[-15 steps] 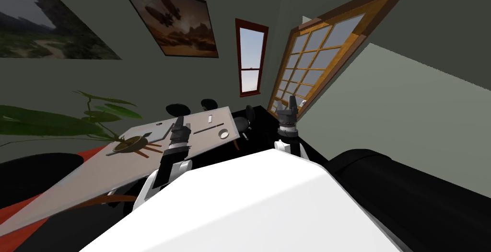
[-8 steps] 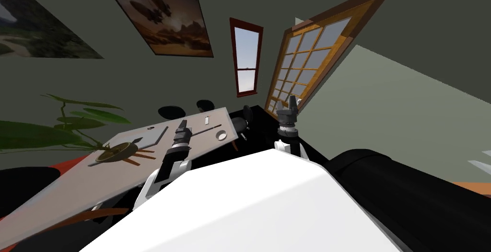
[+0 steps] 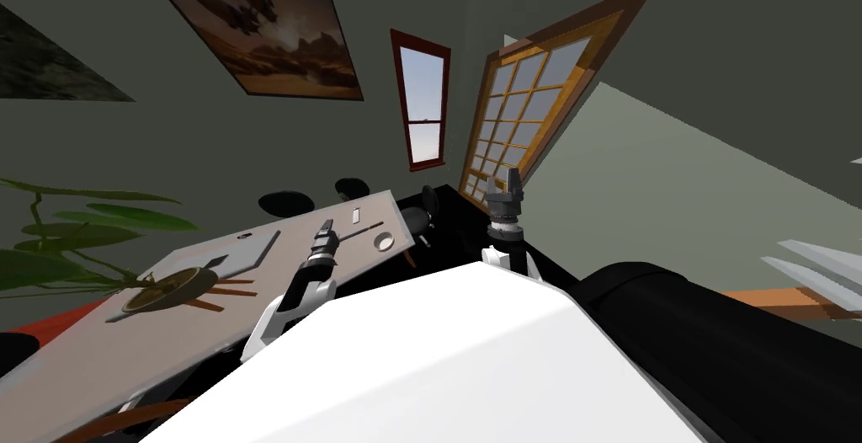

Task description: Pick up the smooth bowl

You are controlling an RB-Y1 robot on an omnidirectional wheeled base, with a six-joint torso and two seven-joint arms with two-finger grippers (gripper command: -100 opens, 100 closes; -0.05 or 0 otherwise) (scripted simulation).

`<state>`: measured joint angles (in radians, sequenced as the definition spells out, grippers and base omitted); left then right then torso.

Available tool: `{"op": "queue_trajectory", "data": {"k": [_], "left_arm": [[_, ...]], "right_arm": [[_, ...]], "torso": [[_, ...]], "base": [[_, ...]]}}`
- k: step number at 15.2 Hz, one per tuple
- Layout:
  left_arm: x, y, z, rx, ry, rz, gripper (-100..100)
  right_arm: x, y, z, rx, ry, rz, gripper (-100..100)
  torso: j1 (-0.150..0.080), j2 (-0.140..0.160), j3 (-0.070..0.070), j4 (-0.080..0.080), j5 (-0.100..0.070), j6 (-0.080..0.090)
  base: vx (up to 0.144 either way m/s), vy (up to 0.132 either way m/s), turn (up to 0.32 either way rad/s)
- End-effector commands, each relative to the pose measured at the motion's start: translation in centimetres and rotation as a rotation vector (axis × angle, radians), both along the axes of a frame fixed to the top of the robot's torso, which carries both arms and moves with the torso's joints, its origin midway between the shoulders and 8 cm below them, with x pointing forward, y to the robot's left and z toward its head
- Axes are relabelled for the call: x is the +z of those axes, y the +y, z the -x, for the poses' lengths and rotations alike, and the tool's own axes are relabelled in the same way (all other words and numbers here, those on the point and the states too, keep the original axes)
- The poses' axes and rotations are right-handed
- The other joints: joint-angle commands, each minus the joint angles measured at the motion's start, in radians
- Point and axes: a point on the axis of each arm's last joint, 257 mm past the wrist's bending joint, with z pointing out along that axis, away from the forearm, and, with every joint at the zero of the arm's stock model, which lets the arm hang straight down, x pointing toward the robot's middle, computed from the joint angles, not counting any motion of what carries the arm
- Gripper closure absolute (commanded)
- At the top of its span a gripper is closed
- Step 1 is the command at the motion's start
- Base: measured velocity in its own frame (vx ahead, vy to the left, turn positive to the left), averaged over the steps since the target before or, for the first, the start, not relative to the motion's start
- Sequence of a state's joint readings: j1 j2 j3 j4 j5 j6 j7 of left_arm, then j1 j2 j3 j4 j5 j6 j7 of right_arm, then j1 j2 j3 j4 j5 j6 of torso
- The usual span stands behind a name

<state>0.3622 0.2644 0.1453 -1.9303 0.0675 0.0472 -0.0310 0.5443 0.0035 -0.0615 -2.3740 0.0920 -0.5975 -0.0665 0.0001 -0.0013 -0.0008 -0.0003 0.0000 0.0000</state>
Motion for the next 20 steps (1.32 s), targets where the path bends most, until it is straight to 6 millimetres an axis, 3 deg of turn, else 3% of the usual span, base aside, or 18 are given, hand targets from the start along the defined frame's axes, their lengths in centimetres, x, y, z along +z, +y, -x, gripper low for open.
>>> {"op": "queue_trajectory", "data": {"k": [1, 6, 7, 11, 12, 14, 15, 17, 18, 20], "left_arm": [[-2.1, 1.1, -0.4, 0.022, 0.061, 0.020, -100], [-5.0, 2.3, -0.3, 0.052, 0.153, 0.045, -100], [-7.0, 3.2, -0.2, 0.072, 0.206, 0.065, -100], [-9.8, 4.2, 0.3, 0.101, 0.291, 0.092, -100], [-11.6, 5.0, 0.5, 0.121, 0.341, 0.115, -100], [-12.1, 5.1, 0.7, 0.125, 0.360, 0.118, -100], [-13.9, 5.8, 1.1, 0.145, 0.411, 0.142, -100], [-14.3, 5.8, 1.3, 0.149, 0.428, 0.145, -100], [-16.1, 6.4, 1.8, 0.168, 0.477, 0.170, -100], [-16.5, 6.4, 2.1, 0.172, 0.495, 0.173, -100]], "right_arm": [[0.0, 0.0, 0.0, 0.000, 0.000, 0.000, 0], [0.0, 0.0, 0.0, 0.000, 0.000, 0.000, 0], [0.0, 0.0, 0.0, 0.000, 0.000, 0.000, 0], [0.0, 0.0, 0.0, 0.000, 0.000, 0.000, 0], [0.0, 0.0, 0.0, 0.000, 0.000, 0.000, 0], [0.0, 0.0, 0.0, 0.000, 0.000, 0.000, 0], [0.0, 0.0, 0.0, 0.000, 0.000, 0.000, 0], [0.0, 0.0, 0.0, 0.000, 0.000, 0.000, 0], [0.0, 0.0, 0.0, 0.000, 0.000, 0.000, 0], [0.0, 0.0, 0.0, 0.000, 0.000, 0.000, 0]], "torso": [[0.000, 0.000, 0.000, 0.000, 0.000, 0.000], [0.000, 0.000, 0.000, 0.000, 0.000, 0.000], [0.000, 0.000, 0.000, 0.000, 0.000, 0.000], [0.000, 0.000, 0.000, 0.000, 0.000, 0.000], [0.000, 0.000, 0.000, 0.000, 0.000, 0.000], [0.000, 0.000, 0.000, 0.000, 0.000, 0.000], [0.000, 0.000, 0.000, 0.000, 0.000, 0.000], [0.000, 0.000, 0.000, 0.000, 0.000, 0.000], [0.000, 0.000, 0.000, 0.000, 0.000, 0.000], [0.000, 0.000, 0.000, 0.000, 0.000, 0.000]], "base": [[0.015, 0.002, -0.136], [0.015, 0.003, -0.109], [0.012, 0.000, -0.142], [0.016, 0.004, -0.143], [0.016, 0.003, -0.129], [0.015, 0.004, -0.109], [0.013, 0.002, -0.125], [0.013, 0.005, -0.103], [0.015, 0.002, -0.157], [0.014, 0.006, -0.096]]}}
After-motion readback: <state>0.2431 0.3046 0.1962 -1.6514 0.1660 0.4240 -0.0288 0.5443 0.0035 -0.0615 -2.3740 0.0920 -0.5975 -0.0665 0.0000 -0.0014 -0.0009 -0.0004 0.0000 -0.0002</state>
